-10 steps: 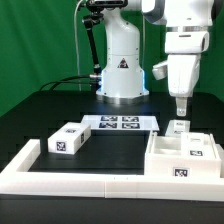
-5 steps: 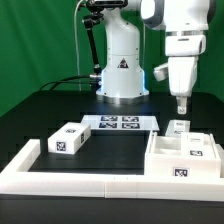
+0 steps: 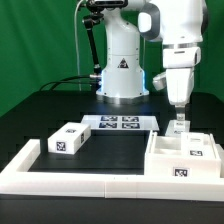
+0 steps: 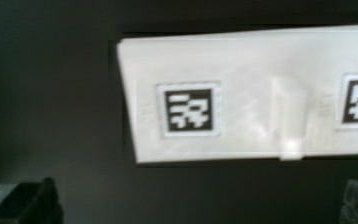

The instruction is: Assemble cabinet

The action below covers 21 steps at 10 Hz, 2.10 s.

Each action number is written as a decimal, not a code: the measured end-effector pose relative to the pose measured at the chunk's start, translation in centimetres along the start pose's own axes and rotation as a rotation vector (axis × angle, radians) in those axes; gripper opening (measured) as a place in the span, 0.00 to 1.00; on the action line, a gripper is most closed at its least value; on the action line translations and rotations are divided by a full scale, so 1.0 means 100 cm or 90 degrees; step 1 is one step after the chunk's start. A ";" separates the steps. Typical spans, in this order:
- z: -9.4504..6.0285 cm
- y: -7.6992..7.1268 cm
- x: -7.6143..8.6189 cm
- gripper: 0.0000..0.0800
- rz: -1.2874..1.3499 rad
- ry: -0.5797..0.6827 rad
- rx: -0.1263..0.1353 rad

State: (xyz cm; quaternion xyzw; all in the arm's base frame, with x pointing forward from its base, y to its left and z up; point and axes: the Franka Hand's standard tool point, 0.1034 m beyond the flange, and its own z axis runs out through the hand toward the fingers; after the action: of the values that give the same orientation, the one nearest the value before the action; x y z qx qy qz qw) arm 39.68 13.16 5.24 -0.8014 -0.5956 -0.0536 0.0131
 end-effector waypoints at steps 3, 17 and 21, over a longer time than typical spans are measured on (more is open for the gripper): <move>0.018 -0.015 -0.007 1.00 0.007 0.013 0.012; 0.036 -0.030 -0.009 0.10 0.003 0.033 0.018; 0.036 -0.029 -0.009 0.08 0.004 0.036 0.015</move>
Offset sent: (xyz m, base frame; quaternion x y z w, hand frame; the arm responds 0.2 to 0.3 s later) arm -0.0194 -0.0041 -0.0174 0.0025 0.0187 -0.0121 0.9997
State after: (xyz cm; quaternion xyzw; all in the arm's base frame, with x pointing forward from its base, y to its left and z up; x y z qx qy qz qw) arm 36.91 13.48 1.47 -0.8011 -0.5931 -0.0694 0.0397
